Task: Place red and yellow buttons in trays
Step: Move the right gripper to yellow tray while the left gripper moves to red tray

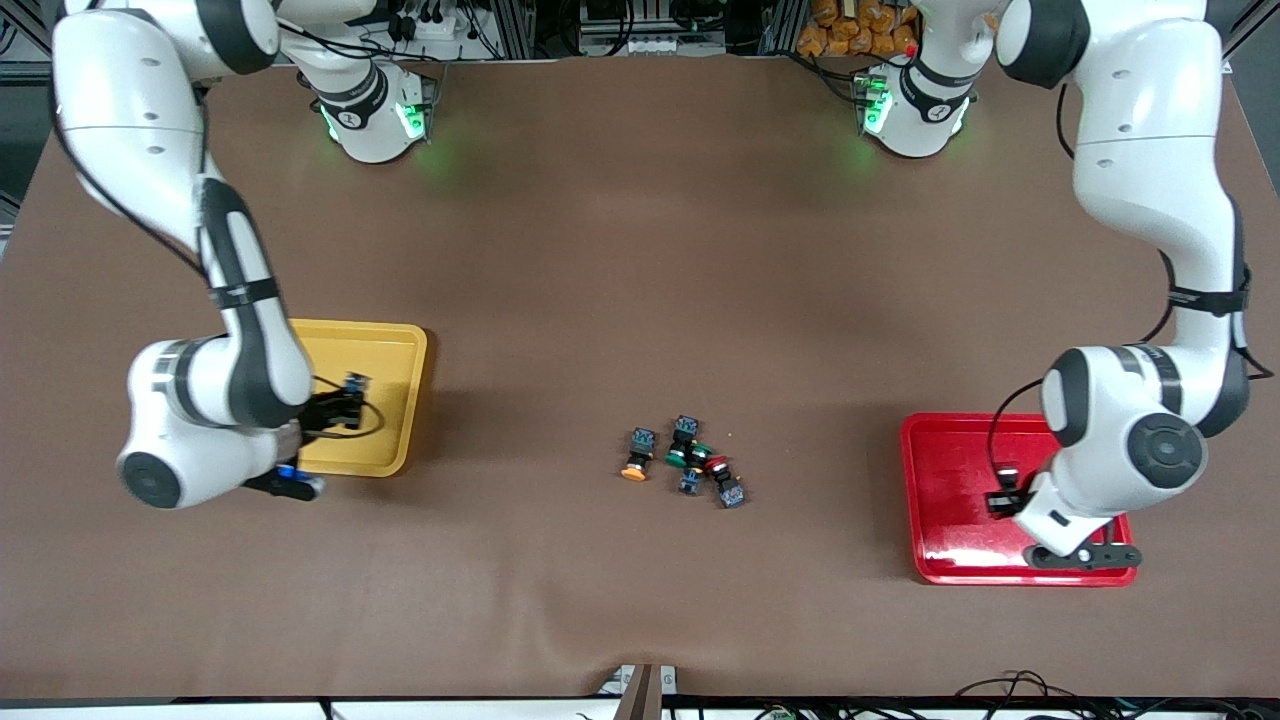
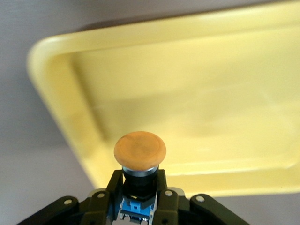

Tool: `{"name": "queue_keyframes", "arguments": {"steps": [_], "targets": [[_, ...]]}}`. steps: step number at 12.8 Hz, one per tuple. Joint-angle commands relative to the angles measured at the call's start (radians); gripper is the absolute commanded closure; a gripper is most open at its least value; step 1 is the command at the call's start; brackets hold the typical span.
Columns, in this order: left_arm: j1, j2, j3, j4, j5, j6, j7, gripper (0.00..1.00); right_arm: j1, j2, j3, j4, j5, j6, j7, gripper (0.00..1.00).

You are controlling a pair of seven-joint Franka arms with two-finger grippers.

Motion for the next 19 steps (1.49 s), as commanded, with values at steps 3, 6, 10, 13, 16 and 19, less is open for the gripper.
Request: {"name": "queue_keyframes", "arguments": {"steps": [3, 6, 10, 13, 16, 19], "targets": [[0.064, 0.040, -0.015, 0.004, -0.018, 0.040, 0.157, 1.00, -0.098, -0.009, 0.023, -0.017, -0.029, 0.017, -0.372, 0.48], [0.079, 0.057, -0.015, 0.003, -0.016, 0.057, 0.208, 1.00, -0.123, -0.002, 0.026, -0.026, 0.019, 0.017, -0.368, 0.00], [0.084, 0.061, -0.013, -0.022, -0.016, 0.100, 0.248, 1.00, -0.022, -0.011, 0.042, -0.017, 0.098, 0.007, -0.024, 0.00], [0.081, 0.061, -0.013, -0.020, -0.016, 0.100, 0.246, 0.81, 0.073, -0.016, 0.051, 0.007, 0.157, 0.017, 0.250, 0.00], [0.073, 0.057, -0.013, -0.019, -0.016, 0.100, 0.231, 0.52, 0.118, -0.011, 0.049, 0.065, 0.282, 0.026, 0.477, 0.00], [0.072, 0.038, -0.025, -0.014, -0.013, 0.100, 0.245, 0.21, 0.254, -0.005, 0.046, 0.089, 0.288, 0.230, 0.672, 0.00]]}}
